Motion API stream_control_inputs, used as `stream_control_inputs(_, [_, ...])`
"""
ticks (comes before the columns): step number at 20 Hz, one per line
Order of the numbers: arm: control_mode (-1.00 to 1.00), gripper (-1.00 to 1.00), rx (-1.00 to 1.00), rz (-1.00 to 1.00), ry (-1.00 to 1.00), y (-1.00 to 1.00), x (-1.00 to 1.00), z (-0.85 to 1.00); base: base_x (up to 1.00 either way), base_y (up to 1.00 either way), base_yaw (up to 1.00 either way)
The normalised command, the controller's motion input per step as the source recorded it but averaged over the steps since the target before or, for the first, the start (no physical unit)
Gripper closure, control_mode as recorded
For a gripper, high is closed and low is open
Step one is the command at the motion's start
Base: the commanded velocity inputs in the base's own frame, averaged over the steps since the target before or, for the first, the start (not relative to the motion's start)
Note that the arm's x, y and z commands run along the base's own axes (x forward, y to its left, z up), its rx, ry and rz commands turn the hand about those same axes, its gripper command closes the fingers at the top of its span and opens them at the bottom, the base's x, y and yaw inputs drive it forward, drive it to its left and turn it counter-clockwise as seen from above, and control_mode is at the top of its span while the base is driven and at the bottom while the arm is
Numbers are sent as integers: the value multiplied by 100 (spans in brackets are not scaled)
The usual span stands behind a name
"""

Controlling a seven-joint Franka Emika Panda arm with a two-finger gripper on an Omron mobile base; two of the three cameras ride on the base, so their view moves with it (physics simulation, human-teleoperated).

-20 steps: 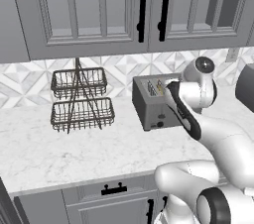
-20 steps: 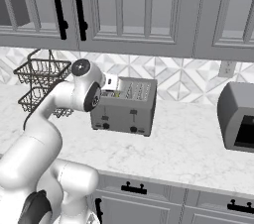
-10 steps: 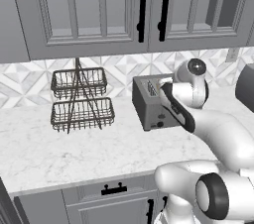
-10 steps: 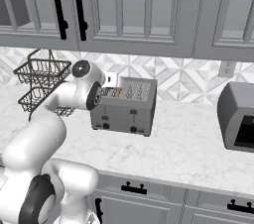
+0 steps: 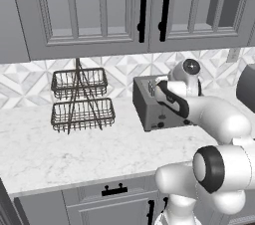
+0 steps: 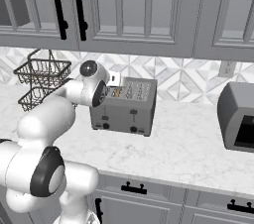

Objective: Start the toaster. Once the lever pops up, take the bread to the plate on the dining counter.

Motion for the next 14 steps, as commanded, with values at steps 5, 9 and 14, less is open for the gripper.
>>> stream_control_inputs(5, [-100, -100, 7, 0, -6, 0, 0, -23, 0, 0, 0])
stream_control_inputs(9, [-100, -100, 0, 0, -7, 0, 3, -3, 0, 0, 0])
stream_control_inputs(14, [-100, -100, 0, 0, 0, 0, 7, 0, 0, 0, 0])
